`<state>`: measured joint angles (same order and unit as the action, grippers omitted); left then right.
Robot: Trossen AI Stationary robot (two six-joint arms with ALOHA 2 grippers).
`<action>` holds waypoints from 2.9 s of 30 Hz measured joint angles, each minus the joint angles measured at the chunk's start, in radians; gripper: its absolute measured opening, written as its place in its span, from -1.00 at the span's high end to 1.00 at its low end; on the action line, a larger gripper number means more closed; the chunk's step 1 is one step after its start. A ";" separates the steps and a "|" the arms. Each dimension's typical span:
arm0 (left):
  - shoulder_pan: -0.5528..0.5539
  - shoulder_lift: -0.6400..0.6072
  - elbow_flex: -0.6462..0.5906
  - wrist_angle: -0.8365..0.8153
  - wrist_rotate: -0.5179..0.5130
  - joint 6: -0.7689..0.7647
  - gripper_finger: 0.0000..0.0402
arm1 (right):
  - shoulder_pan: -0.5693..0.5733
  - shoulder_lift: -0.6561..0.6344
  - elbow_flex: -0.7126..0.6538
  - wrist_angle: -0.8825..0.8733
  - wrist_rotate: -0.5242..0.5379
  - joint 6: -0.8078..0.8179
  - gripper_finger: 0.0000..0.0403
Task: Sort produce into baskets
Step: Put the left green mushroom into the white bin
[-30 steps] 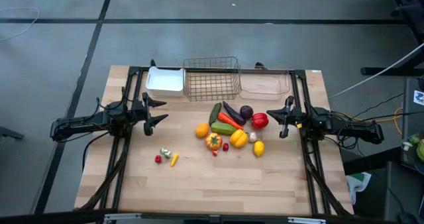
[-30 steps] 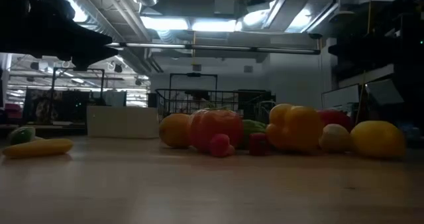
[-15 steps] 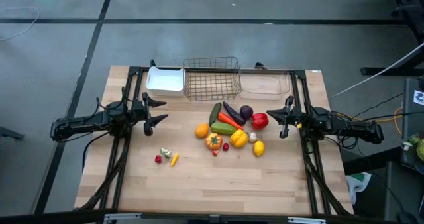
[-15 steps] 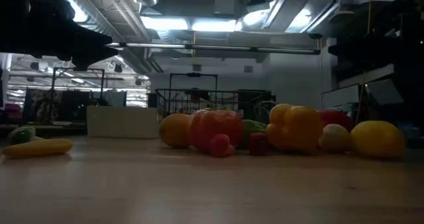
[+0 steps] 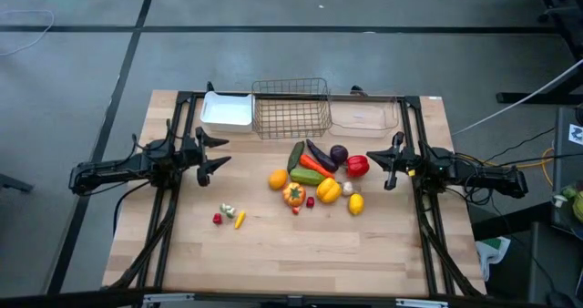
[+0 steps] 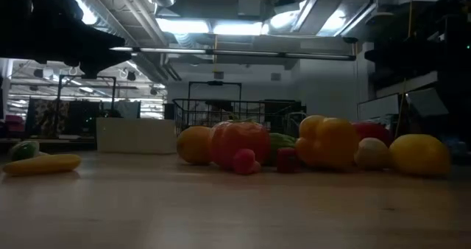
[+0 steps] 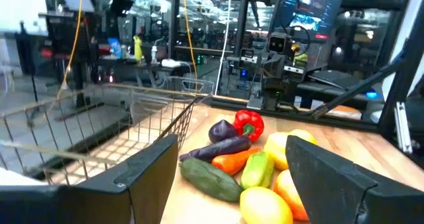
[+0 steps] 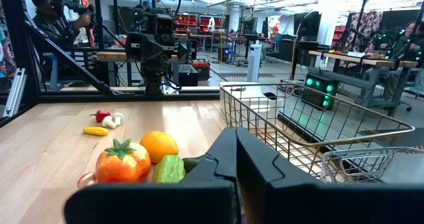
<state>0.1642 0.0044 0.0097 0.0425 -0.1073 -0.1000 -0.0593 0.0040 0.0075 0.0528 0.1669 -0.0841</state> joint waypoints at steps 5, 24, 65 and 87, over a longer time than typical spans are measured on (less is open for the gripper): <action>0.000 0.000 0.000 0.005 0.000 -0.096 -0.38 | 0.000 0.000 0.000 0.000 -0.001 0.000 0.97; 0.000 0.000 0.000 -0.001 -0.004 -0.183 -0.38 | 0.000 0.000 0.000 0.000 -0.002 0.000 0.97; -0.235 0.773 0.600 -0.767 0.187 -0.547 -0.38 | 0.000 0.000 0.000 0.006 0.030 0.113 0.31; -0.381 1.215 0.601 -0.816 0.288 -0.887 -0.38 | 0.000 0.000 0.000 0.006 0.031 0.112 0.31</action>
<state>-0.2165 1.2196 0.6106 -0.7735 0.1802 -0.9871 -0.0593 0.0040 0.0074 0.0589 0.1982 0.0280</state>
